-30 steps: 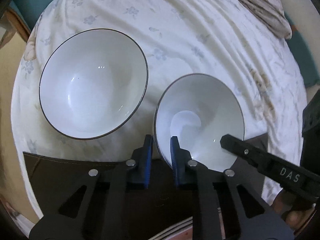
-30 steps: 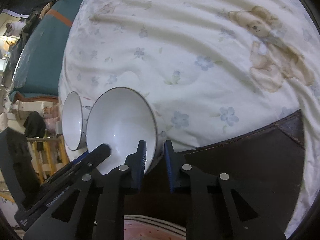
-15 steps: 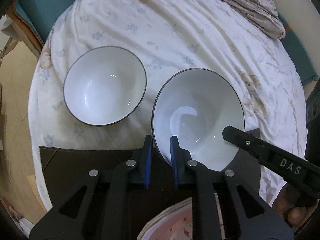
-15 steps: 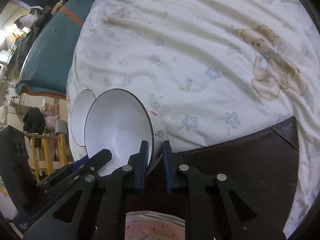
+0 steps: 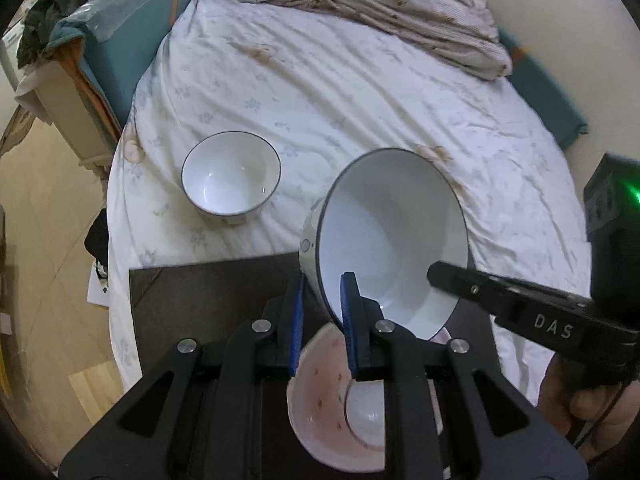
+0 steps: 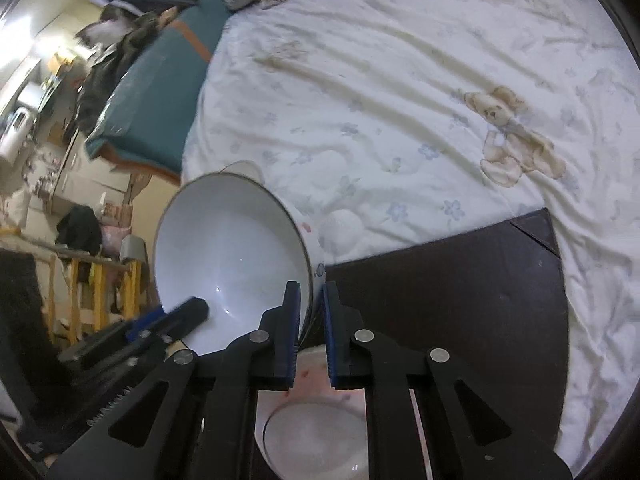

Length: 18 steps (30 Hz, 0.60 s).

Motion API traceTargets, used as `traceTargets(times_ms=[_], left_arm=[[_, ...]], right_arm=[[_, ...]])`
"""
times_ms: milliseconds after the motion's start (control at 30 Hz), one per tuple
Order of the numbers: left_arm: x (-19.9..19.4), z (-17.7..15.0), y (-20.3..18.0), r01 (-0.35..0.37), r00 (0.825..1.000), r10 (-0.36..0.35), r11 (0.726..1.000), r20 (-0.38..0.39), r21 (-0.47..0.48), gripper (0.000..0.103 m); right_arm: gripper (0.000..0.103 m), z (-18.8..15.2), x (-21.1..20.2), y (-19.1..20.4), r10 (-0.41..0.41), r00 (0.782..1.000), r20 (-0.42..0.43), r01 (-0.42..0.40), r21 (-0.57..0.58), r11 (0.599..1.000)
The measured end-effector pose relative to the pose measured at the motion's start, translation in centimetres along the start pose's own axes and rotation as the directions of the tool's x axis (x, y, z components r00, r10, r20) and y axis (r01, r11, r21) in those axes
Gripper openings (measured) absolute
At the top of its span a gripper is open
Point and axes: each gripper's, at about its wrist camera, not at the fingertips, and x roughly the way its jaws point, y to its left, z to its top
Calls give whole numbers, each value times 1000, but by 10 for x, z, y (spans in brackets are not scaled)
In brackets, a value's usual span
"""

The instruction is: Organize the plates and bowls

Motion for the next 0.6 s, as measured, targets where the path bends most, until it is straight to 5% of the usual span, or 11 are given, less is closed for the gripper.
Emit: traceTargets(times_ms=[600], left_arm=[[-10,-75,-30,24,999,-20,995,-46,94,14]], right_arm=[[13,-92,-43,-2,-31,999,24,31,7,999]])
